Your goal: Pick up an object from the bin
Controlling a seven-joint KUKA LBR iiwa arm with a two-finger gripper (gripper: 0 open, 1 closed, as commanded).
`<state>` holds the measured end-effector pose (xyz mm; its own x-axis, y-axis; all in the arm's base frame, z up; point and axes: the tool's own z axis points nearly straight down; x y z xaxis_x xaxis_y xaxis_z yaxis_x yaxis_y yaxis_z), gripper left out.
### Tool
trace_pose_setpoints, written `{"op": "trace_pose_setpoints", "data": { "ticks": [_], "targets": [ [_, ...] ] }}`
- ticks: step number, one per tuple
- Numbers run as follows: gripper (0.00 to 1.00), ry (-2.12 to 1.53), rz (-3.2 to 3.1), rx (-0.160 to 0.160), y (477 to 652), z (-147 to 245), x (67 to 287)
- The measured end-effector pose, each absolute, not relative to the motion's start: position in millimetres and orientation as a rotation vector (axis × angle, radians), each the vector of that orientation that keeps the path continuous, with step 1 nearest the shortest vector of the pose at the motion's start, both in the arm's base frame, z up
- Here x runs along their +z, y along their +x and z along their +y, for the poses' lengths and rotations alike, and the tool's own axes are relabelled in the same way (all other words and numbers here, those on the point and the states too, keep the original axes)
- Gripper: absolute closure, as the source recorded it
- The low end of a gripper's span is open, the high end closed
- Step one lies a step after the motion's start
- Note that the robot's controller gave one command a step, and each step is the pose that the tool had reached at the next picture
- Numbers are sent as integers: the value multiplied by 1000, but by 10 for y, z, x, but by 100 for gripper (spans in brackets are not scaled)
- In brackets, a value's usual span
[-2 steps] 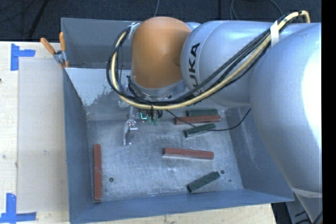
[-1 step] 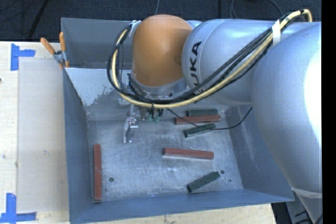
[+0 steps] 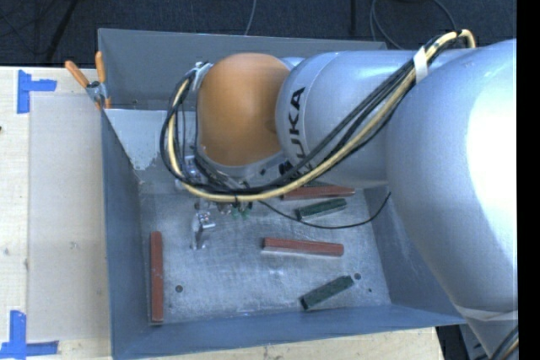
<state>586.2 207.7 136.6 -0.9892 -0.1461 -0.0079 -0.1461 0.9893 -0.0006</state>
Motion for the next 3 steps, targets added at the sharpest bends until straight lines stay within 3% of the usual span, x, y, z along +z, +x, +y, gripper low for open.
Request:
{"op": "trace_pose_setpoints", "data": {
  "ticks": [1,2,3],
  "targets": [
    [0,-870,3021,1,5674,2385,1188],
    [0,-958,2994,0,5458,2451,1228],
    [0,-1297,2863,0,5393,2464,924]
  ]
}}
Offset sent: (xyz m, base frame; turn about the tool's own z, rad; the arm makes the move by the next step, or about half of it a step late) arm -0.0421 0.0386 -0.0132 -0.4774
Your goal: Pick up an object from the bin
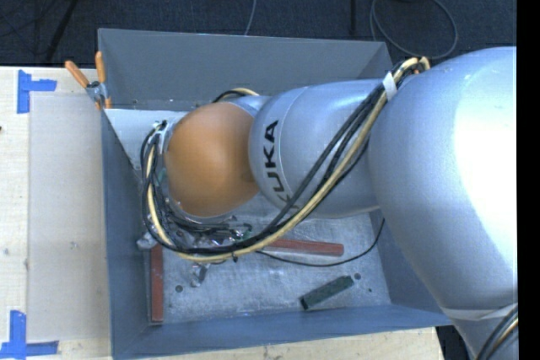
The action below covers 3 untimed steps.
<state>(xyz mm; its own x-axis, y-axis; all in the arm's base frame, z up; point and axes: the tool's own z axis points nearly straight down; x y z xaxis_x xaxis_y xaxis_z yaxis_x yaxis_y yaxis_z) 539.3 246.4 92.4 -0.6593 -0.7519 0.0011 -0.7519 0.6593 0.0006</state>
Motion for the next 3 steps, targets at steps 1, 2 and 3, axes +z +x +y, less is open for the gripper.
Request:
{"op": "trace_pose_setpoints", "data": {
  "ticks": [1,2,3],
  "targets": [
    [100,1524,-2754,-4,5475,2472,744],
    [100,1524,-2754,-5,5475,2473,744],
    [100,1523,-2753,-4,5470,2469,756]
  ]
}}
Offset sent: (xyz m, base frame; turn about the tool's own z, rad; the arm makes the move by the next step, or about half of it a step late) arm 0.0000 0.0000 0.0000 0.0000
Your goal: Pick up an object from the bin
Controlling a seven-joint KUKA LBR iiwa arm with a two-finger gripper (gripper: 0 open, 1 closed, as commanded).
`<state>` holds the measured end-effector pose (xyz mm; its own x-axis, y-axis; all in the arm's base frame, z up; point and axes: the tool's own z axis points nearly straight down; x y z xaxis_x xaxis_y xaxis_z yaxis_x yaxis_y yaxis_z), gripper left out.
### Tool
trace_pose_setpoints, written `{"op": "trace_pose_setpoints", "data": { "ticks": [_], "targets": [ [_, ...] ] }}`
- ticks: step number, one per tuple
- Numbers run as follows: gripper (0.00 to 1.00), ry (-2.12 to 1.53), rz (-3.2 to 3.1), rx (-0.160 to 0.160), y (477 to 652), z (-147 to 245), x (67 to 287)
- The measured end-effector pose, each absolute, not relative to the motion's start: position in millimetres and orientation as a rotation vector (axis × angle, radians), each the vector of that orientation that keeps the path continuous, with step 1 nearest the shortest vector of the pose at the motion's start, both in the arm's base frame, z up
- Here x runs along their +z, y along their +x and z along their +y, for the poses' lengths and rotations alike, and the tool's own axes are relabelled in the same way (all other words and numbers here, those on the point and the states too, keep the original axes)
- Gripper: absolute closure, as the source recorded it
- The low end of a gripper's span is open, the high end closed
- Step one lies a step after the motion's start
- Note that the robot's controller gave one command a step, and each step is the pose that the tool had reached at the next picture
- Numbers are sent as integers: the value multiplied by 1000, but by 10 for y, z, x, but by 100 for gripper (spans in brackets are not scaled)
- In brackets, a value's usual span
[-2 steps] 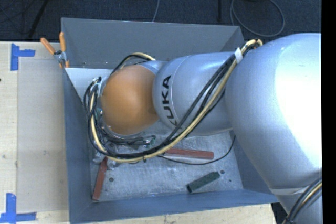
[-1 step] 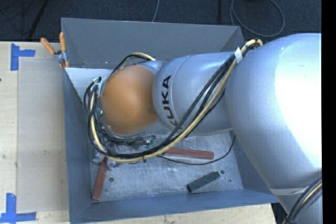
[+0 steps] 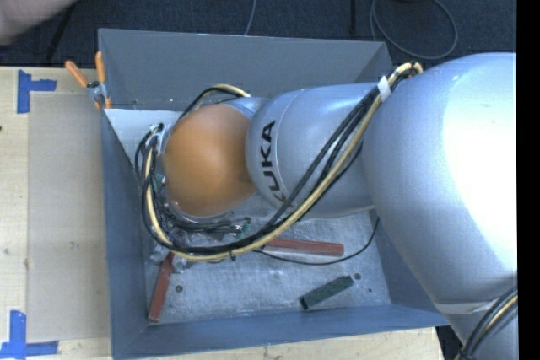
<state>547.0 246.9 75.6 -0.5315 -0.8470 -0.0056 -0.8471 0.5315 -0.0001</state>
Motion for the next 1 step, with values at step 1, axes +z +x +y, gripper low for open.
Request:
{"op": "trace_pose_setpoints", "data": {
  "ticks": [1],
  "targets": [
    [100,-1518,2748,2,5469,2463,786]
  ]
}}
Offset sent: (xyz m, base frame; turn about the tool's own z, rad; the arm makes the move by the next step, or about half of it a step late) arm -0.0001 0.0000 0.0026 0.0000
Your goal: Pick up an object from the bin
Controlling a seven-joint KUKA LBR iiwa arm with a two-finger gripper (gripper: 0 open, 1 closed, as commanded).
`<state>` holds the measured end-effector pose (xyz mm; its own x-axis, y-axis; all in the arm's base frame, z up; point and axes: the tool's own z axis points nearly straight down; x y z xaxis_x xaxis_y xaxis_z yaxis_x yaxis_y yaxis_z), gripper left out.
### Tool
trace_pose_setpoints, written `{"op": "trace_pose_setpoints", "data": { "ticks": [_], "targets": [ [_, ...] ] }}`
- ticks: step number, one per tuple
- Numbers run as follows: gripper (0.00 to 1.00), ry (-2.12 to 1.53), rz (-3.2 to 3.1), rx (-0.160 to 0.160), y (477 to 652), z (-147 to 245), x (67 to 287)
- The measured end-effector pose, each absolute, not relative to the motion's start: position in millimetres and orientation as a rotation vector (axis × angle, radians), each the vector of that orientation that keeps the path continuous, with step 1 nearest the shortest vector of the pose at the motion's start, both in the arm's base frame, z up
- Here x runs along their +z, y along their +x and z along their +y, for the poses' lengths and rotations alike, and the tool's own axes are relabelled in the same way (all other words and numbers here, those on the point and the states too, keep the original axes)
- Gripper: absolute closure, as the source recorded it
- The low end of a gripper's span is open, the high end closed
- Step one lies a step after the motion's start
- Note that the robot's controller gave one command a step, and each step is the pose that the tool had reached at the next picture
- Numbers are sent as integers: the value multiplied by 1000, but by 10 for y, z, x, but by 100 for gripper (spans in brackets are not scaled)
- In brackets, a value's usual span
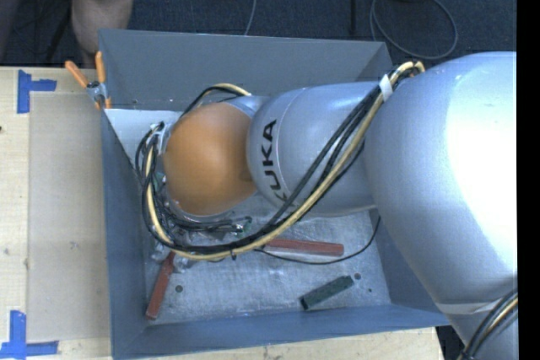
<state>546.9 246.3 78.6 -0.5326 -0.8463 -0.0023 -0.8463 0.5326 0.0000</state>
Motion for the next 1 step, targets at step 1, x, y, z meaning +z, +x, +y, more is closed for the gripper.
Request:
{"op": "trace_pose_setpoints", "data": {
  "ticks": [1],
  "targets": [
    [100,-1516,2750,2,5472,2463,802]
  ]
}}
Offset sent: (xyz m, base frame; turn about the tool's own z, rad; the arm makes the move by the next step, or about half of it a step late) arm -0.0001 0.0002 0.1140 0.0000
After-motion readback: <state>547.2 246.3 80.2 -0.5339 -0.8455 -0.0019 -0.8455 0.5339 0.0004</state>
